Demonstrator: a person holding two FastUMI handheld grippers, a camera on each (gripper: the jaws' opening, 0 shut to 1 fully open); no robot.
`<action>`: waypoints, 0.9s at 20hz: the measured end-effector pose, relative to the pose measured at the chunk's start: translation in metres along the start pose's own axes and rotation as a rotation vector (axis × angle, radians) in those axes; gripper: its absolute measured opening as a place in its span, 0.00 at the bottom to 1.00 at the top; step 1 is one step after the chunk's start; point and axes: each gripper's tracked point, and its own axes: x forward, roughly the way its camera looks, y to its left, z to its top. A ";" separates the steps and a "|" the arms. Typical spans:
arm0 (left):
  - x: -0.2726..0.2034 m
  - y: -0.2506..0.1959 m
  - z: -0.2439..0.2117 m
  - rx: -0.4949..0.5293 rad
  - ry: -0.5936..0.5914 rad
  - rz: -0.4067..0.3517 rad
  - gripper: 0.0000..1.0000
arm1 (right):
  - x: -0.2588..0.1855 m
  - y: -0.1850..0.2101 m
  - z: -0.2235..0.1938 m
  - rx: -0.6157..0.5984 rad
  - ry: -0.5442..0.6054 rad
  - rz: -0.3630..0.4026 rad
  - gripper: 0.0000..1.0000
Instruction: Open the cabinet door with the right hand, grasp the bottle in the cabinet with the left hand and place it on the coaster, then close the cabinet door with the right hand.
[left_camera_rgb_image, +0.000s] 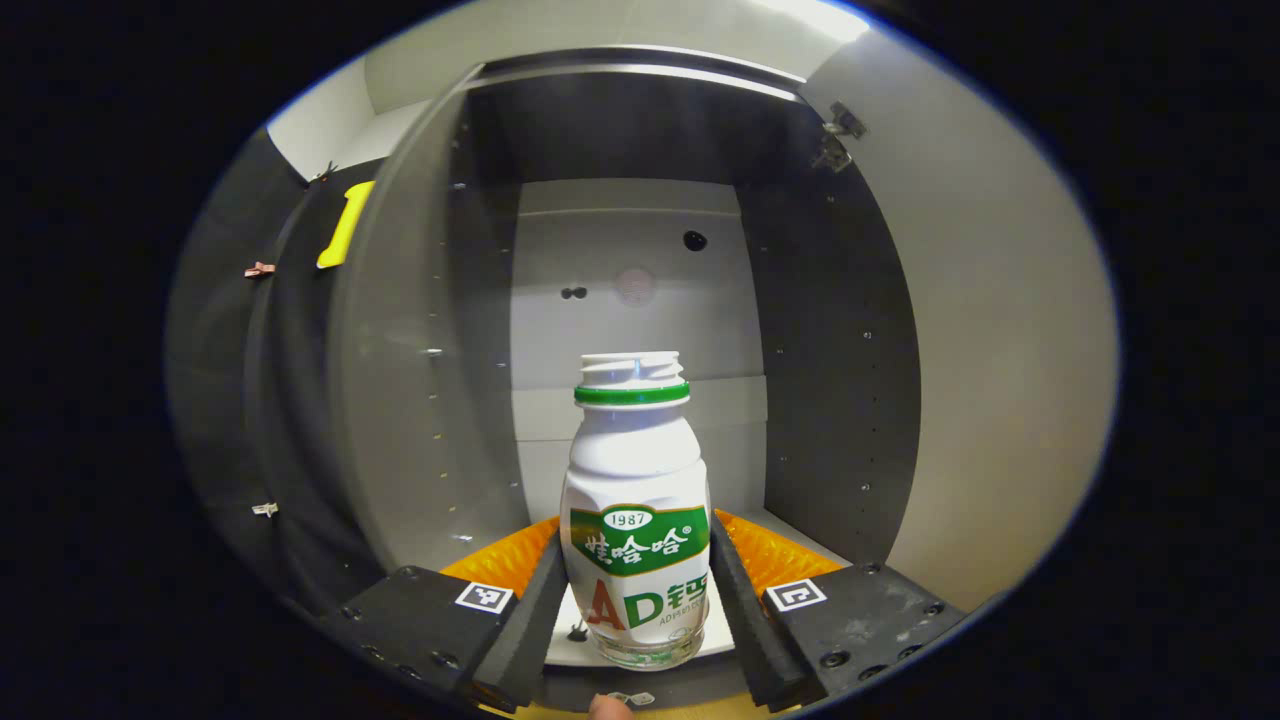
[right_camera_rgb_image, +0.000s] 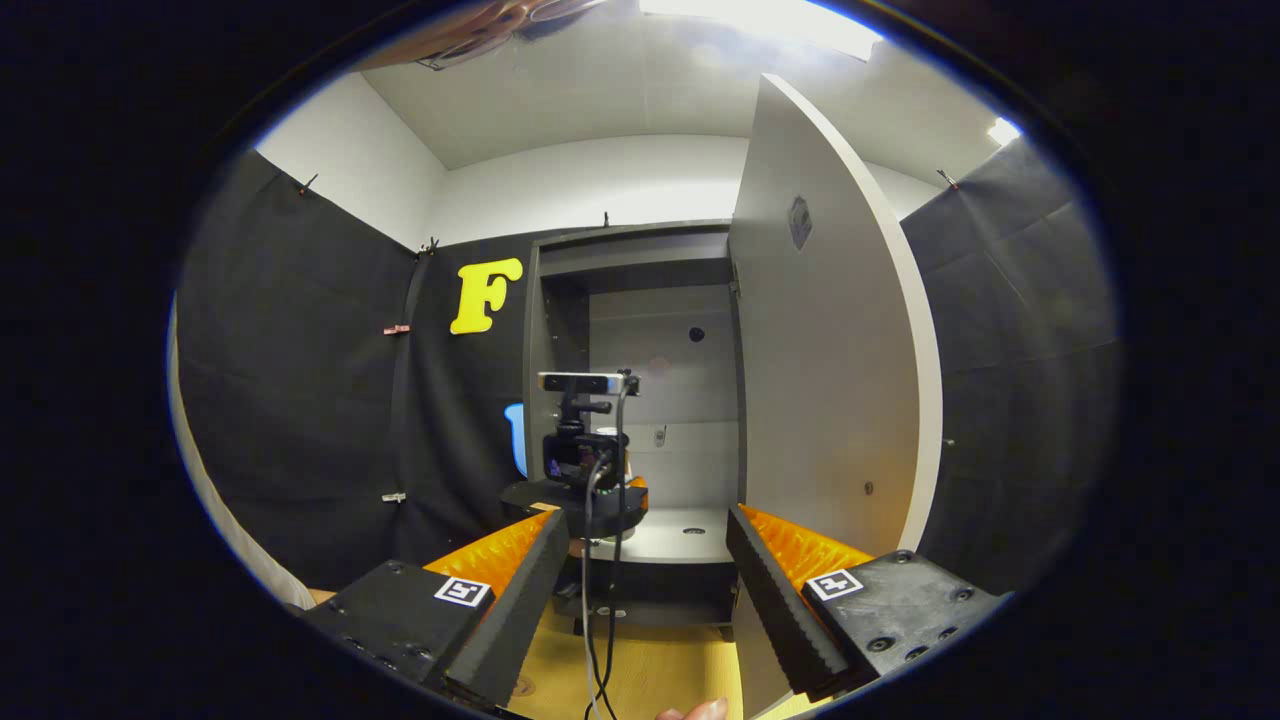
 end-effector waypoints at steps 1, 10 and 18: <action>-0.014 0.008 -0.002 -0.002 0.000 0.011 0.77 | -0.001 0.001 0.000 0.009 0.001 0.001 0.99; -0.117 0.068 -0.042 -0.002 -0.010 0.079 0.77 | -0.006 0.000 0.002 0.008 -0.023 -0.037 0.99; -0.186 0.097 -0.101 0.002 -0.025 0.126 0.77 | -0.010 0.007 0.004 -0.021 -0.045 -0.026 0.99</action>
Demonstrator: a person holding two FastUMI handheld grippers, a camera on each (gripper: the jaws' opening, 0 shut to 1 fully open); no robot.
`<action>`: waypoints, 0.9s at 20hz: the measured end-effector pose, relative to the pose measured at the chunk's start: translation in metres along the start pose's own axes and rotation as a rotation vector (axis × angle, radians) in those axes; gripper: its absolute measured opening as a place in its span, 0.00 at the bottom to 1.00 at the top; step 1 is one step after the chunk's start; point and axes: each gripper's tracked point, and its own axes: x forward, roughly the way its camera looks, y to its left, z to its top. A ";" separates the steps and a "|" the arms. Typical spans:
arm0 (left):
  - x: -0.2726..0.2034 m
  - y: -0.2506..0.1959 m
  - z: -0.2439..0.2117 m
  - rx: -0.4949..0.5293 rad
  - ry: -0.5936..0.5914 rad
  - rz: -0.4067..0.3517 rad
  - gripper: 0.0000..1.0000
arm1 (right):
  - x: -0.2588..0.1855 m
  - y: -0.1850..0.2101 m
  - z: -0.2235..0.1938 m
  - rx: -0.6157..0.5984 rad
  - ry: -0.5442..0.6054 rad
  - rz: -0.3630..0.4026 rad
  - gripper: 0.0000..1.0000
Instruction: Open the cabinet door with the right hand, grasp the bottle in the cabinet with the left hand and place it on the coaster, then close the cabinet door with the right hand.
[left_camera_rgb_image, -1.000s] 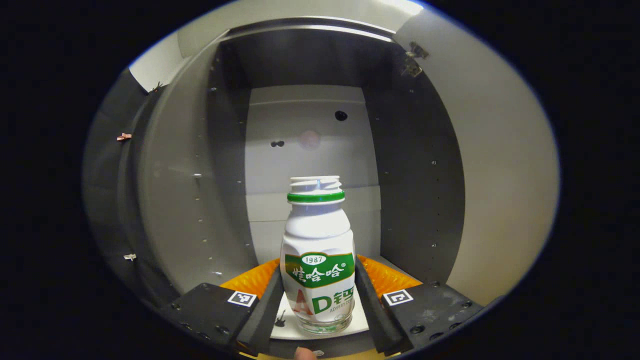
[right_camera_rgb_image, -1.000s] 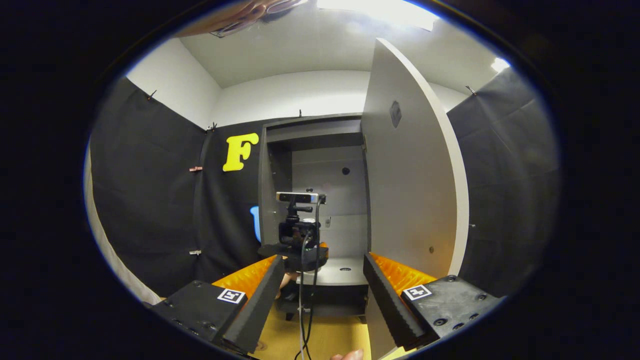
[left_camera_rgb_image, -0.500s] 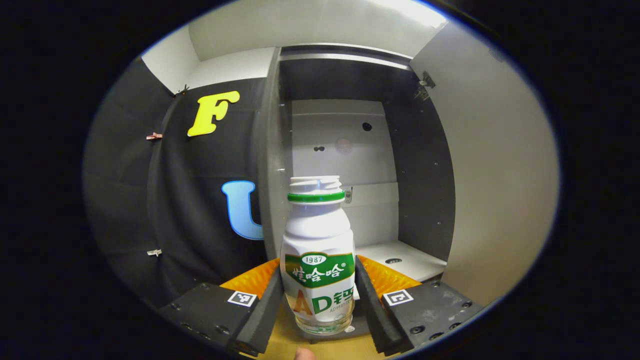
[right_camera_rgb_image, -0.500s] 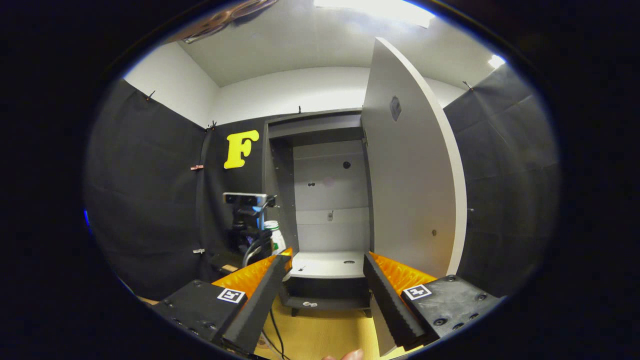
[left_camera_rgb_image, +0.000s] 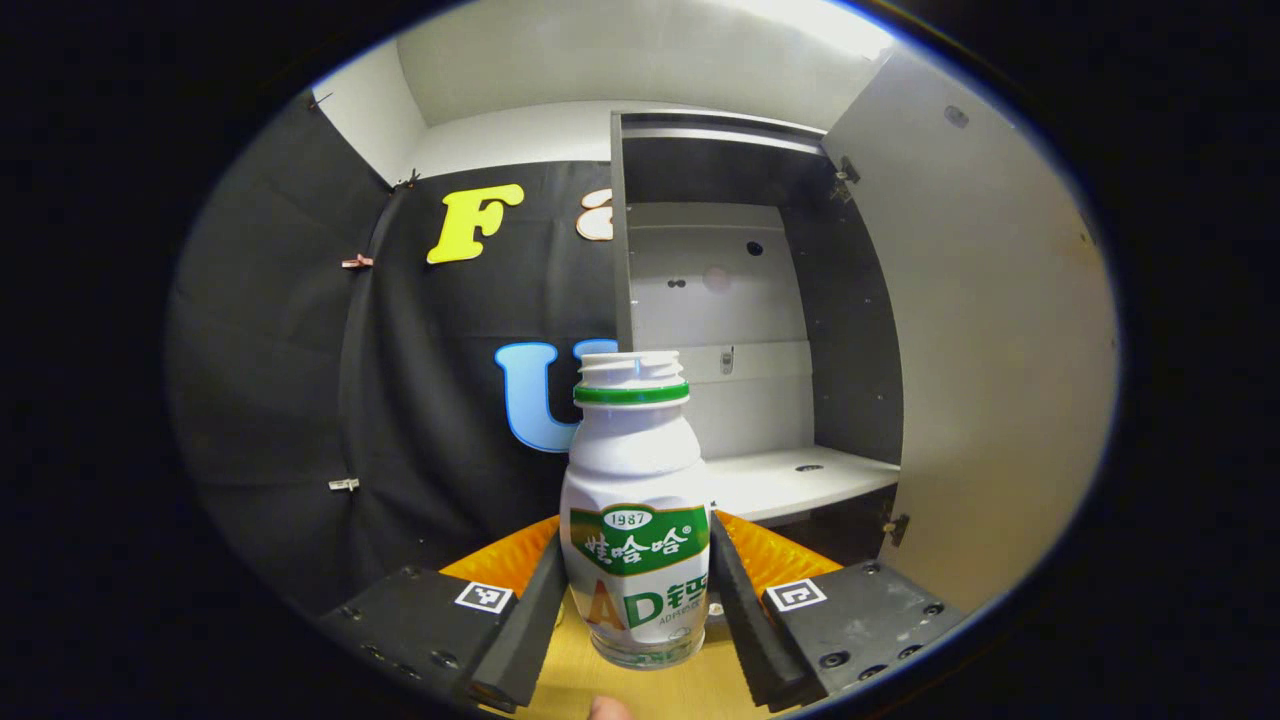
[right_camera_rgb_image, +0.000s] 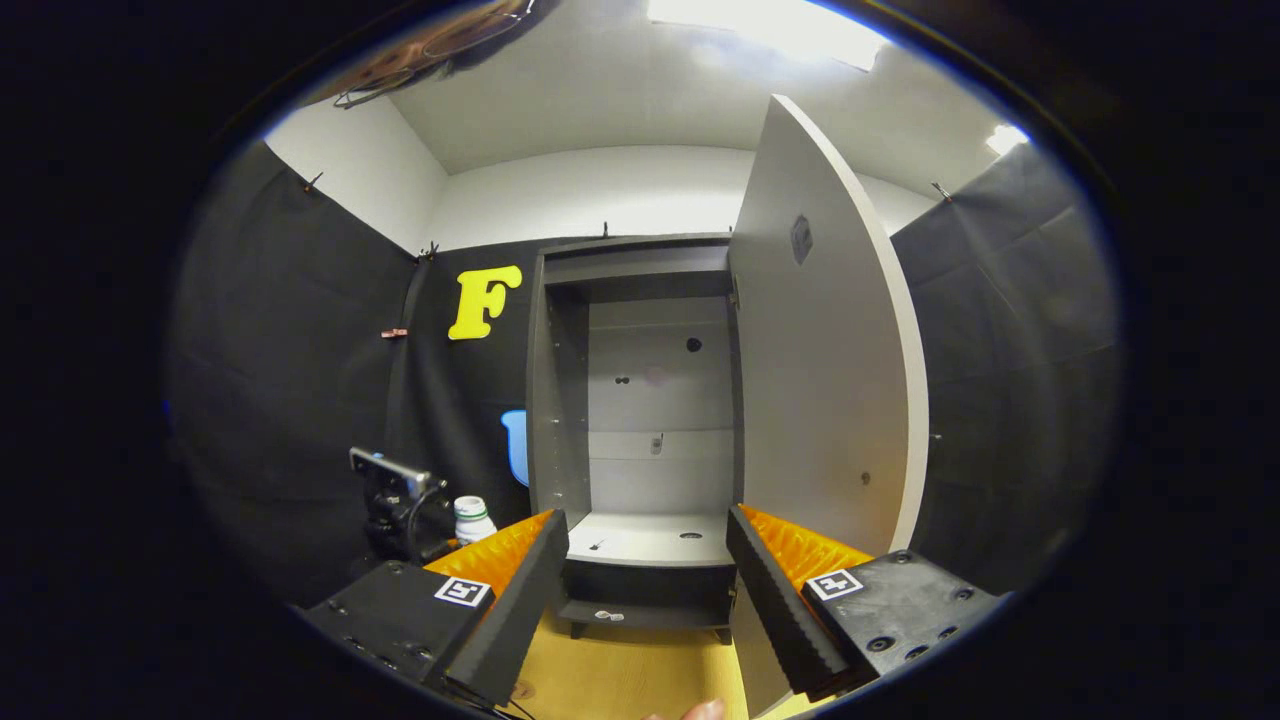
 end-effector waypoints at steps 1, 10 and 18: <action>-0.009 0.002 -0.011 -0.013 0.006 0.007 0.77 | 0.000 0.001 0.001 -0.001 -0.005 0.005 0.99; -0.059 0.010 -0.113 -0.032 0.051 0.024 0.77 | 0.003 0.004 0.008 0.000 -0.057 0.039 0.98; -0.083 0.000 -0.201 0.033 0.098 -0.019 0.78 | 0.002 0.002 0.005 -0.015 -0.030 -0.005 0.97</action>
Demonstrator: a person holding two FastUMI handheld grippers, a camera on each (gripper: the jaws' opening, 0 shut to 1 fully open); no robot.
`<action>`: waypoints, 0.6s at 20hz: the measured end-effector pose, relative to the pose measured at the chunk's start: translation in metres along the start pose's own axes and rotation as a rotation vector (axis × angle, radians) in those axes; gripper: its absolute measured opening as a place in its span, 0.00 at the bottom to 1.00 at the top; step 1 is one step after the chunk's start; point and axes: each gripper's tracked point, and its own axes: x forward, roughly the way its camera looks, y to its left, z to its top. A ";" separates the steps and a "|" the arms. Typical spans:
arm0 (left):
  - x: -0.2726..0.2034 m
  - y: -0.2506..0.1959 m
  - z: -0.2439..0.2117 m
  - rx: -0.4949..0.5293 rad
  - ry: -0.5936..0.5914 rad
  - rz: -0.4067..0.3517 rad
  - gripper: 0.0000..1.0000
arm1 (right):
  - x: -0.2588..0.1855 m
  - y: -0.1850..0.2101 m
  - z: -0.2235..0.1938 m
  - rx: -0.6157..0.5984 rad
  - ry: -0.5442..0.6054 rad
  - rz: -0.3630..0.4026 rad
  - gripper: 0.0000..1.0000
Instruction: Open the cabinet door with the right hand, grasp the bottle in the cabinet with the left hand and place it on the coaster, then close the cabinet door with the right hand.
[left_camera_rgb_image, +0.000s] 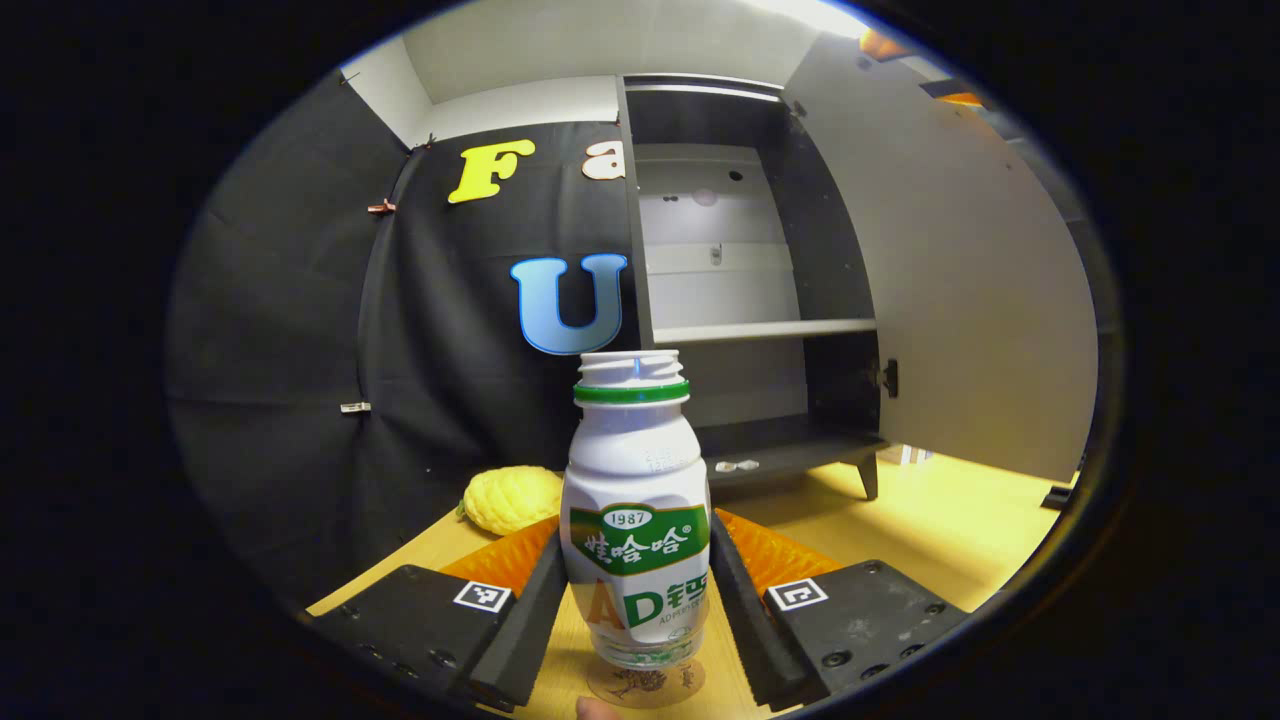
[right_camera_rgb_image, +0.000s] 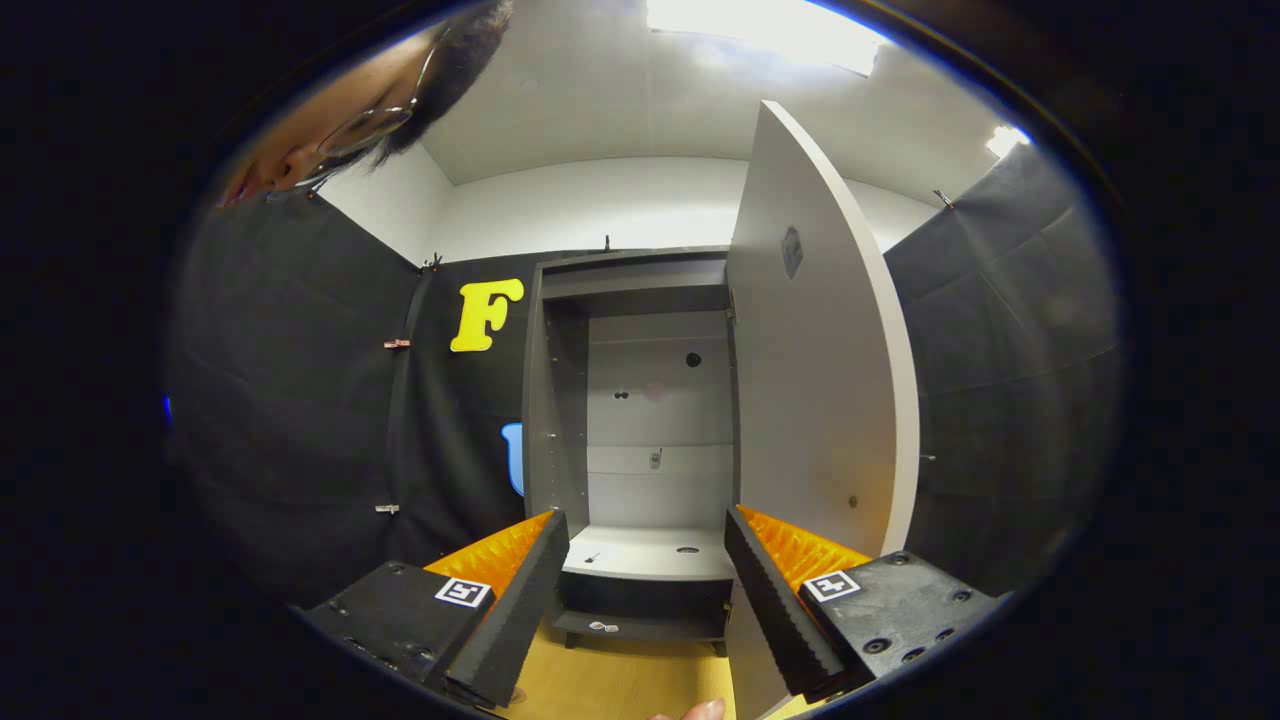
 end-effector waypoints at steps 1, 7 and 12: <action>-0.001 0.000 -0.011 -0.009 0.010 -0.001 0.78 | 0.001 0.000 -0.003 -0.011 0.016 -0.003 0.97; -0.001 0.012 -0.050 -0.017 0.042 0.038 0.79 | 0.003 0.004 -0.011 -0.083 0.062 0.021 0.97; 0.003 0.015 -0.063 -0.051 0.047 0.047 0.81 | -0.010 -0.009 -0.014 -0.073 0.075 -0.010 0.97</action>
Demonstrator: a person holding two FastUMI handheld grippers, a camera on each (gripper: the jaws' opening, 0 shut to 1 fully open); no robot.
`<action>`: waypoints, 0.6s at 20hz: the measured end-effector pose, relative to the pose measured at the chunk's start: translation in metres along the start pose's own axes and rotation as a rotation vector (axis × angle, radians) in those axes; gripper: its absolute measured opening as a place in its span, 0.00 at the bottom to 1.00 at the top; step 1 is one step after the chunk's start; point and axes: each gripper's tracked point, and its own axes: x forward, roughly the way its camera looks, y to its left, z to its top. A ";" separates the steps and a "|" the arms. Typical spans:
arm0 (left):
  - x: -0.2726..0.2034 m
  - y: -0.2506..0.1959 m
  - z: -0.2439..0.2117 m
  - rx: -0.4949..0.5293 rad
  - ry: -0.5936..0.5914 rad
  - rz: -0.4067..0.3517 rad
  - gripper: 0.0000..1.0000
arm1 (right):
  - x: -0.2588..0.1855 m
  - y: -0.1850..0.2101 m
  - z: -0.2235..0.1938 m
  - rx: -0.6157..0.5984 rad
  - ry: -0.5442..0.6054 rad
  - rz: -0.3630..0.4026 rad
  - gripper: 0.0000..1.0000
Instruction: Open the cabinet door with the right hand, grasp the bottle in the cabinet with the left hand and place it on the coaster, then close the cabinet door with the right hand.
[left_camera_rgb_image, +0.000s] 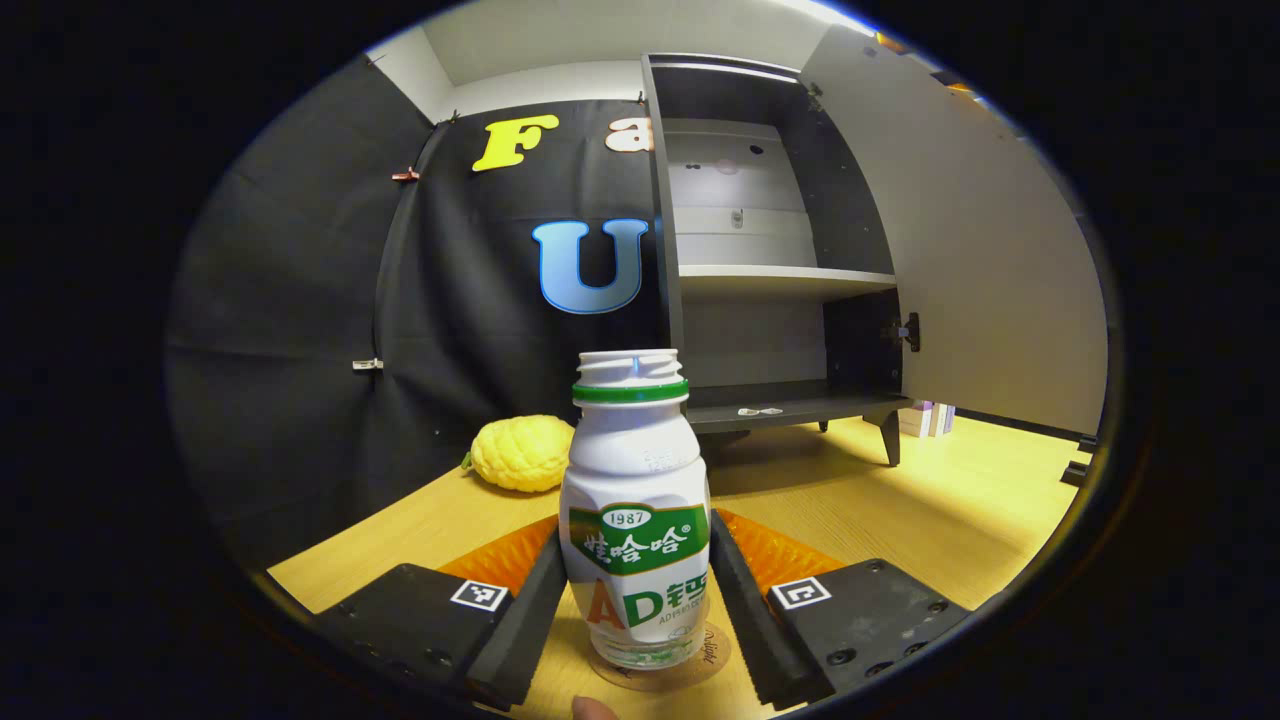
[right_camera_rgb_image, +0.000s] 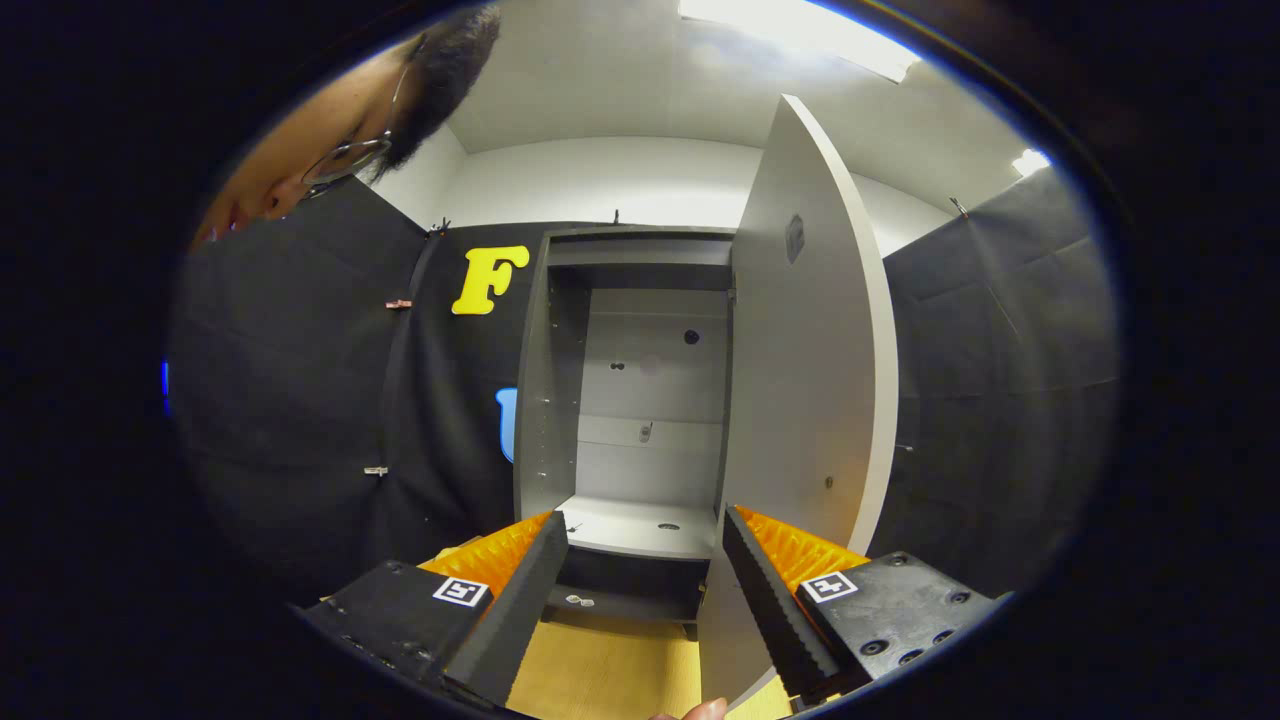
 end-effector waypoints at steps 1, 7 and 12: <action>0.000 -0.002 0.000 0.003 -0.007 -0.003 0.81 | 0.001 -0.002 -0.002 -0.002 0.007 -0.007 0.97; 0.004 -0.007 -0.009 0.014 0.026 -0.009 0.81 | 0.000 -0.003 -0.007 -0.015 0.019 -0.013 0.97; 0.000 -0.012 -0.014 0.028 0.060 -0.032 0.95 | 0.001 -0.004 -0.013 0.010 0.030 -0.009 0.97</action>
